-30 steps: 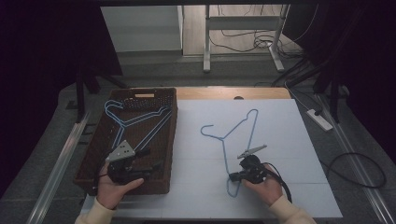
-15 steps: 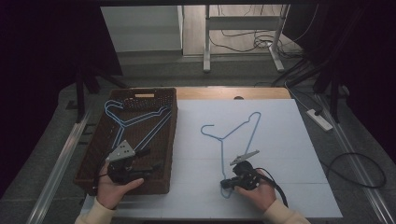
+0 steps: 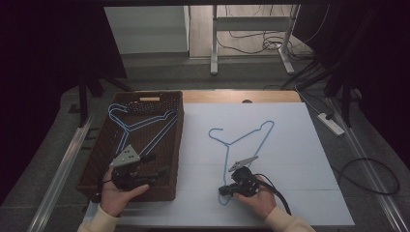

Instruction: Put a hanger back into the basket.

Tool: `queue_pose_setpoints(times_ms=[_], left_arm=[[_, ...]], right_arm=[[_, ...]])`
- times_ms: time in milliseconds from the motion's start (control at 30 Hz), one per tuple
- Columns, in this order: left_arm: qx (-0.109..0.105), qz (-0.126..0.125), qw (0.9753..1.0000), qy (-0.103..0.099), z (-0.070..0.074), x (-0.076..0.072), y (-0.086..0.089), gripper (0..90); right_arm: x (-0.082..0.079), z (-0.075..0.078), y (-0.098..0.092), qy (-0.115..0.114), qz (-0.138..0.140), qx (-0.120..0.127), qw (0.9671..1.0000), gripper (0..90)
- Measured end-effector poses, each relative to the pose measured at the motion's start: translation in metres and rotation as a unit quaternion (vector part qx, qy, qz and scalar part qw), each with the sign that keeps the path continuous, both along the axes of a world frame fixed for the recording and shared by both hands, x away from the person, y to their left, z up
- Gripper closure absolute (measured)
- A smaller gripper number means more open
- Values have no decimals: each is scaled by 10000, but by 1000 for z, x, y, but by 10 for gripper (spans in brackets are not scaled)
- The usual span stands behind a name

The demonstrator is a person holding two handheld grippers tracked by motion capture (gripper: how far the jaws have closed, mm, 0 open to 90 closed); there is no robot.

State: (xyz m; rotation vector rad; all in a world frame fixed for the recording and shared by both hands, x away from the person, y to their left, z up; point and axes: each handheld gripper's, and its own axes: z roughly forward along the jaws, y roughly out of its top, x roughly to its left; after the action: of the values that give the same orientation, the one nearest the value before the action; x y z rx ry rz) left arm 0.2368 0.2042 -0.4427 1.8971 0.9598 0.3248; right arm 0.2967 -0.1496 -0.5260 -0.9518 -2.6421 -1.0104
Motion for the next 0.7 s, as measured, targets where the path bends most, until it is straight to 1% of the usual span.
queue_pose_setpoints(times_ms=[100, 167, 367, 467, 600, 700], left_arm=[[-1, 1, 10000, -2, 0, 0, 0, 308], [3, -4, 10000, -2, 0, 0, 0, 308], [15, -16, 10000, 8, 0, 0, -1, 309], [11, -15, 10000, 6, 0, 0, -1, 308], [4, -13, 10000, 5, 0, 0, 0, 308], [-9, -12, 10000, -6, 0, 0, 0, 308]], right_arm=[[1, -1, 1, 19, -10, 47, 10000, 900], [1, -2, 3, -25, 7, 75, 10000, 900], [2, -3, 9, -63, 56, 117, 9999, 900], [3, -3, 10, -48, 56, 146, 9999, 900], [3, -2, 9, -119, 93, 142, 9998, 900], [4, 0, 6, -150, 39, 143, 9998, 900]])
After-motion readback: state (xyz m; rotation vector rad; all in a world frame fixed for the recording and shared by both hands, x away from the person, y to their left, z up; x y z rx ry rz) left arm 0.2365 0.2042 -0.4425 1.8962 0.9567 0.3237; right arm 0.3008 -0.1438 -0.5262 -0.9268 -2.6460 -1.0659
